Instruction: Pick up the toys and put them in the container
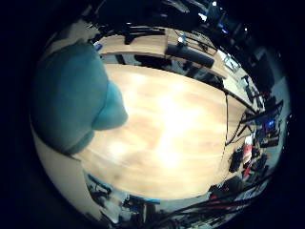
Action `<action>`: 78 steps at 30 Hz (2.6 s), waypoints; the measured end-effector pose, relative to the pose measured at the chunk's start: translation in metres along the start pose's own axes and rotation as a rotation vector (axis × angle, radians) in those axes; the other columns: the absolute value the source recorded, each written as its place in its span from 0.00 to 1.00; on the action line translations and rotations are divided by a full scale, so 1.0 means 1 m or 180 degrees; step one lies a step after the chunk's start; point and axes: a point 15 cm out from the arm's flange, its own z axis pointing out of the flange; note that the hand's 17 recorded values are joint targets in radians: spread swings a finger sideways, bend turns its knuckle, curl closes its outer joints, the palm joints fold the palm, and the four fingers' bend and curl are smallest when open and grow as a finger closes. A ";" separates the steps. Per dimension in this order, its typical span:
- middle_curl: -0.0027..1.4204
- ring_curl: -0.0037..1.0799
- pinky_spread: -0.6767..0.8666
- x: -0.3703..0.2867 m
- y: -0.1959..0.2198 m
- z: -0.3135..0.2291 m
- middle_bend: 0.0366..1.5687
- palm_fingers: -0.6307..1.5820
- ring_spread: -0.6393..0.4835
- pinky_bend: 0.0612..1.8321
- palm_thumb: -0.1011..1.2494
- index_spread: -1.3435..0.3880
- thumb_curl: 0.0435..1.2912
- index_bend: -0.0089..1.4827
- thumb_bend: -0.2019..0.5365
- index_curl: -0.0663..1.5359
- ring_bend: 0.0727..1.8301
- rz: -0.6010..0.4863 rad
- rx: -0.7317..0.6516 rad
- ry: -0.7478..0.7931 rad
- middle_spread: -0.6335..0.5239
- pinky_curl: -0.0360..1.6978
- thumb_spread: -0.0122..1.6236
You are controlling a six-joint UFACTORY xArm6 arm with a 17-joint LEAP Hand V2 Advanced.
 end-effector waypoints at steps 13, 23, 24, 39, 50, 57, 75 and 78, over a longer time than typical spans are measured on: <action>0.64 0.69 0.29 -0.174 0.031 0.057 0.88 0.79 0.38 0.77 0.78 0.65 0.79 0.86 0.27 0.61 0.80 -0.0879 -0.0358 -0.0378 0.39 0.36 0.65; 0.65 0.72 0.28 -0.246 0.035 0.076 0.87 0.79 0.37 0.76 0.78 0.65 0.81 0.86 0.27 0.61 0.79 -0.1250 -0.0392 -0.0813 0.39 0.37 0.65; 0.65 0.72 0.28 -0.250 0.036 0.076 0.87 0.79 0.37 0.76 0.77 0.65 0.82 0.86 0.27 0.61 0.79 -0.1271 -0.0391 -0.0840 0.39 0.37 0.65; 0.66 0.75 0.28 -0.296 0.035 0.102 0.85 0.79 0.37 0.75 0.77 0.65 0.84 0.86 0.27 0.61 0.78 -0.1496 -0.0468 -0.0977 0.38 0.39 0.66; 0.60 0.69 0.21 -0.295 0.027 0.097 0.71 0.70 0.36 0.73 0.55 0.62 0.75 0.69 0.17 0.57 0.74 -0.1456 -0.0340 -0.0879 0.35 0.37 0.64; 0.44 0.57 0.22 -0.283 0.037 0.103 0.38 0.42 0.31 0.71 0.43 0.49 0.59 0.46 0.21 0.45 0.65 -0.1438 -0.0523 -0.0812 0.24 0.35 0.62; 0.32 0.40 0.42 -0.283 0.038 0.102 0.30 0.46 0.29 0.48 0.44 0.43 0.42 0.40 0.24 0.35 0.56 -0.1466 -0.0524 -0.0812 0.21 0.23 0.62; 0.31 0.39 0.43 -0.283 0.037 0.102 0.30 0.47 0.28 0.46 0.45 0.43 0.41 0.40 0.24 0.34 0.56 -0.1466 -0.0518 -0.0809 0.20 0.21 0.62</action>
